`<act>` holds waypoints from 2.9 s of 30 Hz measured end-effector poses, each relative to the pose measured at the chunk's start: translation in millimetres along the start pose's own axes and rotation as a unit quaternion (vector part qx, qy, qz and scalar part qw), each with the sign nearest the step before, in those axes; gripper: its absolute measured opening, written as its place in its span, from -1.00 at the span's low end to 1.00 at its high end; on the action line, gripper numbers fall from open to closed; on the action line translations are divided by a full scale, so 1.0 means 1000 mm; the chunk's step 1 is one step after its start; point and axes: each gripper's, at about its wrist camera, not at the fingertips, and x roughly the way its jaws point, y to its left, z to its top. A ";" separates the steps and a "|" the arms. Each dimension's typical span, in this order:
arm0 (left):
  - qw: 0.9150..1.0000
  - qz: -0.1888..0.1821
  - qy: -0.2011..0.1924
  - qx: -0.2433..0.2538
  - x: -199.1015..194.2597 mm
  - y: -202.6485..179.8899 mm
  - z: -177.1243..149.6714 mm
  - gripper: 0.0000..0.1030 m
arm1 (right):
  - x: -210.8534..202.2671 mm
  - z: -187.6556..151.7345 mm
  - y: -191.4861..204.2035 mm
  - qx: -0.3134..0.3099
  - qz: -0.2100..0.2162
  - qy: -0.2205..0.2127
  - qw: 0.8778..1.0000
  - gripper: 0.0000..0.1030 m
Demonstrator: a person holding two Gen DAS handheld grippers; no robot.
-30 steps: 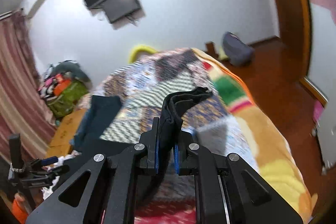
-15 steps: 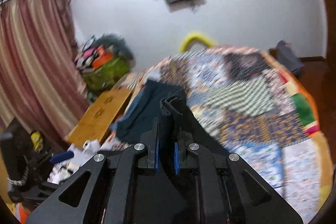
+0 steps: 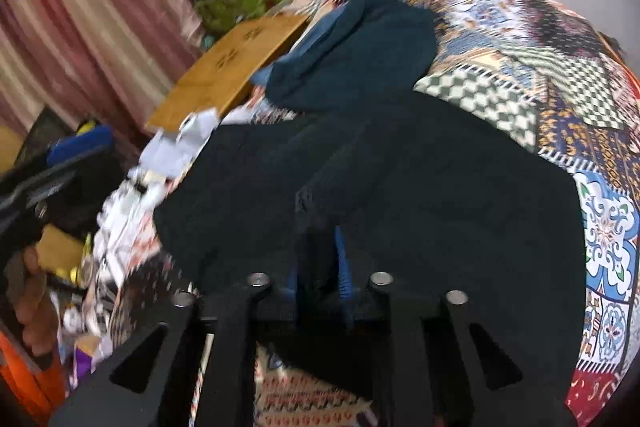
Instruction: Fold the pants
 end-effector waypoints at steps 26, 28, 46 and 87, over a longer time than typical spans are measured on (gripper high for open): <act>0.994 -0.047 0.060 0.076 0.089 -0.084 0.060 0.95 | -0.089 0.016 -0.099 0.030 -0.075 -0.113 0.990 0.17; 0.992 -0.042 0.085 0.085 0.109 -0.091 0.059 0.95 | -0.074 0.015 -0.111 0.037 -0.073 -0.089 0.993 0.17; 0.977 -0.004 0.166 0.131 0.163 -0.085 0.014 1.00 | -0.037 -0.042 -0.140 0.064 -0.051 0.009 0.997 0.17; 0.986 0.029 0.061 -0.153 0.022 0.124 -0.041 1.00 | -0.036 0.004 -0.023 -0.033 -0.110 -0.083 0.990 0.24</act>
